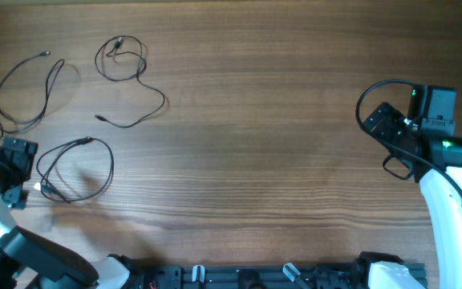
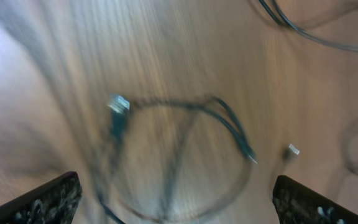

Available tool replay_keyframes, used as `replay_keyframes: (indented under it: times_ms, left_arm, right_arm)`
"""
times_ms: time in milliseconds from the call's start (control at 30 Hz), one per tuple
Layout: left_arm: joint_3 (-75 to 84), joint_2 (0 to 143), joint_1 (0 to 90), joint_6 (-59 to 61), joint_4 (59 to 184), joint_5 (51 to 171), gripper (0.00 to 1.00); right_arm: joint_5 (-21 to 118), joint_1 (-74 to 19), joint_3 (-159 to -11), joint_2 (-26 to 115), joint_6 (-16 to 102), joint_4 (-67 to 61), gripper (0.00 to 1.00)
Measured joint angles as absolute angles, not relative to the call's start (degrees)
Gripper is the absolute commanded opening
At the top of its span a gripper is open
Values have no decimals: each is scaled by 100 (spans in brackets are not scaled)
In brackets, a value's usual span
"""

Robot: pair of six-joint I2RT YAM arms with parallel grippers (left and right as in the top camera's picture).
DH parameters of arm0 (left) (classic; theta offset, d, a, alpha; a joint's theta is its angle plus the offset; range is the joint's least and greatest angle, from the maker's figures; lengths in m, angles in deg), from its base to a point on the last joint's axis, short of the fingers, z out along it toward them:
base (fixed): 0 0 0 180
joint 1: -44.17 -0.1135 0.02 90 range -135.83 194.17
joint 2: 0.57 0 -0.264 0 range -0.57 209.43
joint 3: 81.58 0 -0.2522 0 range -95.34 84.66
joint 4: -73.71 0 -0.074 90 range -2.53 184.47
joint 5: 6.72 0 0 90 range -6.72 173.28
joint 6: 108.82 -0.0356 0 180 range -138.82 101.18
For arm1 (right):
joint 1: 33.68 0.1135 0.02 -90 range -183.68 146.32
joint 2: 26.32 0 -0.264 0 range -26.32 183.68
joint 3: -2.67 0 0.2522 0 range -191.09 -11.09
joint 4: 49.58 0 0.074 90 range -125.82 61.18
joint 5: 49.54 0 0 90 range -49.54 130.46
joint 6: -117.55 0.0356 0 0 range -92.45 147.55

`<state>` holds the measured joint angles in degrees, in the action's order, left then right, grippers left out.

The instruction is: Untangle cables

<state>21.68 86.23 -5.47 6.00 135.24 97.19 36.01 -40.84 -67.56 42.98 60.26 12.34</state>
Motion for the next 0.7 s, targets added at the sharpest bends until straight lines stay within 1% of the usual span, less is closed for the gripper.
replay_keyframes:
  times_ms: [67,100,167,233,300,367,433,467,533,700]
  left_arm:
    - [2168,8623,-399,543,13434,10519,100]
    - [2168,8623,-163,471,13371,10865,100]
    - [2170,8623,591,299,13237,11247,100]
    - [2172,8625,1354,224,12861,11326,100]
    - [2172,8621,2384,154,12361,11260,100]
    - [2172,8569,3166,100,12144,10943,100]
    - [2174,8223,3861,78,12079,10510,100]
    - [2174,7911,4047,76,12094,10395,100]
    - [2174,7205,4108,52,12136,10250,100]
    - [2154,4687,4108,-641,12800,10060,100]
  right_arm:
    - [3649,-4084,-6756,4298,6028,1230,100]
    - [3660,-4084,-6756,4298,6028,1206,100]
    - [3724,-4084,-6756,4311,6028,1186,100]
    - [3800,-4084,-6756,4424,6026,1197,100]
    - [3853,-4084,-6754,4582,6028,1313,100]
    - [3857,-4084,-6754,4713,6026,1466,100]
    - [3877,-4084,-6754,4833,6021,1527,100]
    - [3877,-4084,-6747,4838,6010,1356,100]
    - [3916,-4084,-6747,4838,5949,1044,100]
    - [4515,-4084,-6743,4838,5739,-191,100]
